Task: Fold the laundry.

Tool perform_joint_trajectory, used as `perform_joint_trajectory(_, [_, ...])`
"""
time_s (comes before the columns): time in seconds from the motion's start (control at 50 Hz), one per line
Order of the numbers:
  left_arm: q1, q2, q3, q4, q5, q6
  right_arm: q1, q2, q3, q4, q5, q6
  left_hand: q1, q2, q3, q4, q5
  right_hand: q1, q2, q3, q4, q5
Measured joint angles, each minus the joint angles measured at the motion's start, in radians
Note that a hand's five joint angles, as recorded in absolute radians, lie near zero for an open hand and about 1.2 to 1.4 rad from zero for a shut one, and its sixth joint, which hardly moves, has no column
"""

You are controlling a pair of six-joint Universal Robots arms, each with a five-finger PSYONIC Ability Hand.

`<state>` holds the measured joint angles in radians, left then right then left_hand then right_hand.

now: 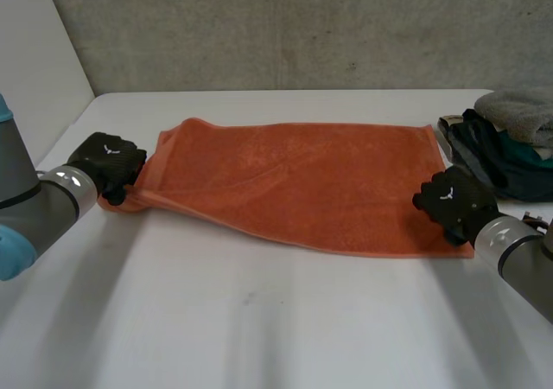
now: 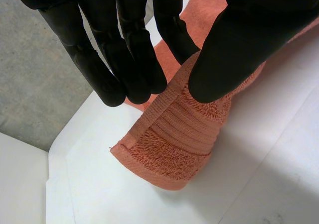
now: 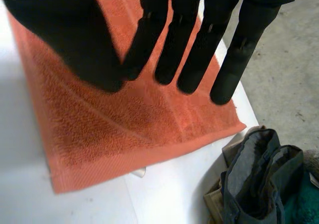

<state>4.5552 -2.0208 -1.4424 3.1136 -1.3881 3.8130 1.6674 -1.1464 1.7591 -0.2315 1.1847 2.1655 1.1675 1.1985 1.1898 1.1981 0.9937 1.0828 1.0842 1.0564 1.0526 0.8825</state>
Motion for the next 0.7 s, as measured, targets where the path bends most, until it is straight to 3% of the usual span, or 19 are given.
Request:
perform_joint_trajectory(0.06, [0.003, 0.004, -0.002, -0.003, 0.001, 0.0, -0.007, 0.014, -0.002, 0.003, 0.01, -0.042, 0.0, 0.0, 0.0, 0.0, 0.0, 0.068, 0.097, 0.124, 0.134, 0.118])
perform_joint_trajectory(0.18, [0.007, 0.023, -0.013, -0.019, 0.006, -0.002, -0.032, 0.008, -0.017, 0.044, 0.044, -0.069, 0.0, 0.0, 0.0, 0.0, 0.0, 0.054, 0.077, 0.107, 0.116, 0.099])
perform_joint_trajectory(0.26, [0.003, 0.039, -0.017, -0.031, 0.013, -0.002, -0.047, -0.022, -0.028, 0.119, 0.069, 0.018, 0.0, 0.0, 0.0, 0.0, 0.0, -0.474, -0.473, -0.427, -0.422, -0.44])
perform_joint_trajectory(0.32, [-0.005, 0.043, -0.005, -0.036, 0.014, -0.003, -0.053, -0.039, -0.035, 0.18, 0.078, 0.147, 0.0, 0.0, 0.0, 0.0, 0.0, -0.597, -0.603, -0.569, -0.565, -0.589])
perform_joint_trajectory(0.5, [-0.027, 0.007, 0.104, -0.073, -0.011, -0.021, -0.065, -0.028, -0.023, 0.237, 0.07, 0.499, 0.0, 0.0, 0.0, 0.0, 0.0, -0.591, -0.592, -0.565, -0.55, -0.549])
perform_joint_trajectory(0.7, [-0.032, -0.086, 0.267, -0.184, -0.051, -0.071, -0.061, 0.022, 0.005, 0.085, 0.064, 0.463, 0.0, 0.0, 0.0, 0.0, 0.0, -0.48, -0.474, -0.441, -0.44, -0.439])
